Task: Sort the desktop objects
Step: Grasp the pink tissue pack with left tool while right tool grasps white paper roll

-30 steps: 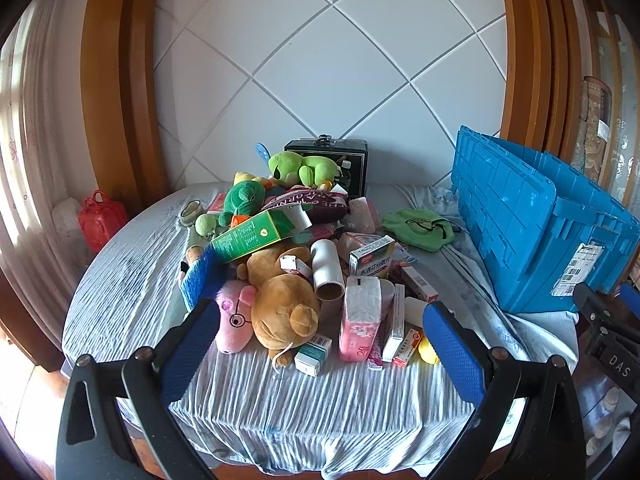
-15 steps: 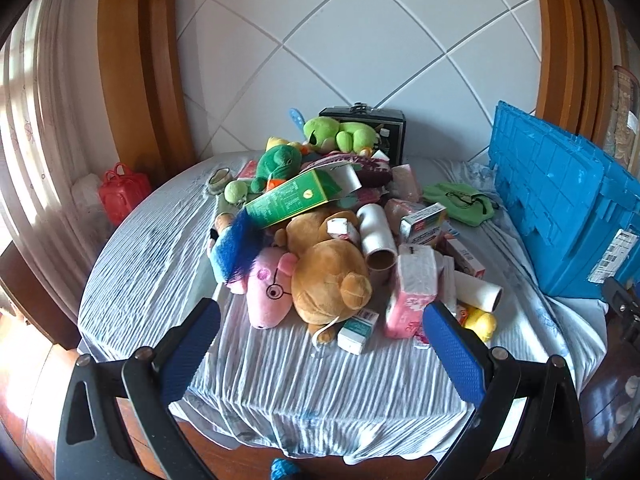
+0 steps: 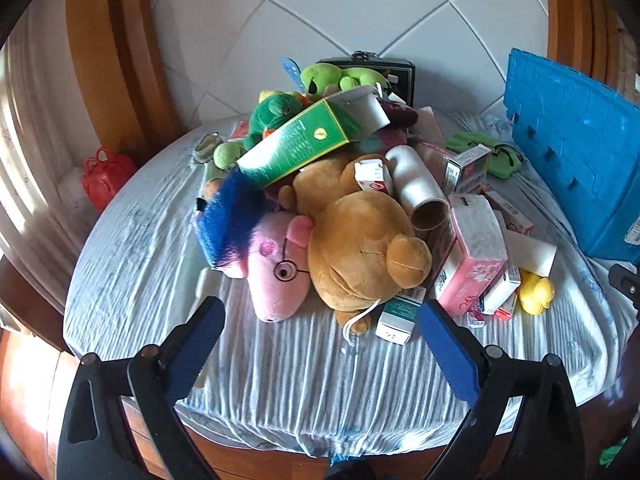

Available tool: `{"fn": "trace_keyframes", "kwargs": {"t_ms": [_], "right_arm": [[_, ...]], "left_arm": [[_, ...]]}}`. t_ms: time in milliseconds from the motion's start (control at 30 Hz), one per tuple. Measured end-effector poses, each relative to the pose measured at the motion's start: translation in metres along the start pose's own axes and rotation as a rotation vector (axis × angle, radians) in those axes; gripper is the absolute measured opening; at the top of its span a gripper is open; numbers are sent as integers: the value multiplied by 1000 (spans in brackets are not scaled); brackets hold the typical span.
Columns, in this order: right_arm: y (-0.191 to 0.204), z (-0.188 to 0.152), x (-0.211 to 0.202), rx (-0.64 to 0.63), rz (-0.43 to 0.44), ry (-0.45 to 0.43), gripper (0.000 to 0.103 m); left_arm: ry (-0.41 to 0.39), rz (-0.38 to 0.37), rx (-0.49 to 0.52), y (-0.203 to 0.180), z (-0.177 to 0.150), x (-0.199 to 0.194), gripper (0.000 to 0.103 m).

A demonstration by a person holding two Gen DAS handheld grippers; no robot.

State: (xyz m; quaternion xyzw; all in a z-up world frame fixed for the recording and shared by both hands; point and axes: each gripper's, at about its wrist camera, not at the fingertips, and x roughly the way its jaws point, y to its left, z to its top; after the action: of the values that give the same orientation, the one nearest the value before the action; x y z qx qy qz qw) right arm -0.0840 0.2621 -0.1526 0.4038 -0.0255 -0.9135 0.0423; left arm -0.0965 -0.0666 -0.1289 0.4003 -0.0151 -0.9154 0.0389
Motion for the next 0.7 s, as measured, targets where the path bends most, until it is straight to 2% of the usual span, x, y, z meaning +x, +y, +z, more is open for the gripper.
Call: {"fn": "trace_keyframes", "kwargs": {"t_ms": [67,167,267,400,500,633,700], "right_arm": [[5,1,10,1,-1,25,74],[8,-1,23,13,6,67,68],[2,-4,29,25,-15,87,67],[-14,-6,29,62,-57,98,67],[-23,-5,30,78,-72,109,73],[-28,-1,39,88,-60,136,99],[-29,1,43,87,-70,148,103]], "left_arm": [[22,-37,17,-11,3,10,99],[22,-89,71,-36,7,16,99],[14,-143,131,-64,11,20,99],[21,-171,172,-97,15,37,99],[16,-157,180,-110,17,49,99],[-4,-154,233,-125,20,57,99],[31,-197,219,-129,25,68,99]]}}
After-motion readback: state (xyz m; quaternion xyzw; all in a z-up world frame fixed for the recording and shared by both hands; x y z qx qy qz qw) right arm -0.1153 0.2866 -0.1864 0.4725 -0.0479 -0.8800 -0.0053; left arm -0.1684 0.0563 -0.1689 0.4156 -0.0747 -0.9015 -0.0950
